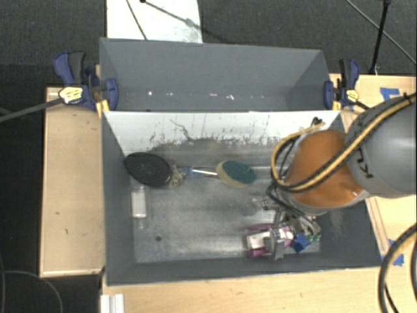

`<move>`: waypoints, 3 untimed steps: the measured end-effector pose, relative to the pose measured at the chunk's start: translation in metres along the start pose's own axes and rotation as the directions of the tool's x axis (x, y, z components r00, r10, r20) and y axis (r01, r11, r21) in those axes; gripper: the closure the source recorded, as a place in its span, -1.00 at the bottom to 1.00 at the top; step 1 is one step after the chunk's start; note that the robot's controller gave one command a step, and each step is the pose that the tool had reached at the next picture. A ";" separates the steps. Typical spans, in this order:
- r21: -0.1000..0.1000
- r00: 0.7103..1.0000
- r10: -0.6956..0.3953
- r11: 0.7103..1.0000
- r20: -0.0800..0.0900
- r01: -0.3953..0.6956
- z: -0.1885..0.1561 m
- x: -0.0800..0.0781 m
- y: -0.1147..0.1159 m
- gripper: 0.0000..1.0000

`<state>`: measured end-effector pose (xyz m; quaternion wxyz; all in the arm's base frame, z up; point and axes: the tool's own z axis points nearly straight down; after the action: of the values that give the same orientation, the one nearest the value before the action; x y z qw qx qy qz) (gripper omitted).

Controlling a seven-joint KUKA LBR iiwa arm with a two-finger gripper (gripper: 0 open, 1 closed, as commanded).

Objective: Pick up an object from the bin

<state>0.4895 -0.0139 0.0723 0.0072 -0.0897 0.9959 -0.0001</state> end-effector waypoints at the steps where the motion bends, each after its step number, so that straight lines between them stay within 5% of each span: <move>1: 0.000 1.000 0.000 1.000 0.000 0.000 0.000 0.000 0.000 1.00; 2: 0.000 1.000 -0.001 1.000 -0.001 0.001 0.000 0.000 0.000 -1.00; 3: 0.001 0.988 -0.157 0.988 0.005 0.157 -0.002 0.013 -0.031 -1.00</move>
Offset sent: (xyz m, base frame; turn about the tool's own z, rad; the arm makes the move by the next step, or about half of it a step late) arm 0.0000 0.0000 0.0000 0.0000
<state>0.4824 -0.0467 0.0737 0.0097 -0.1678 0.9858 -0.0009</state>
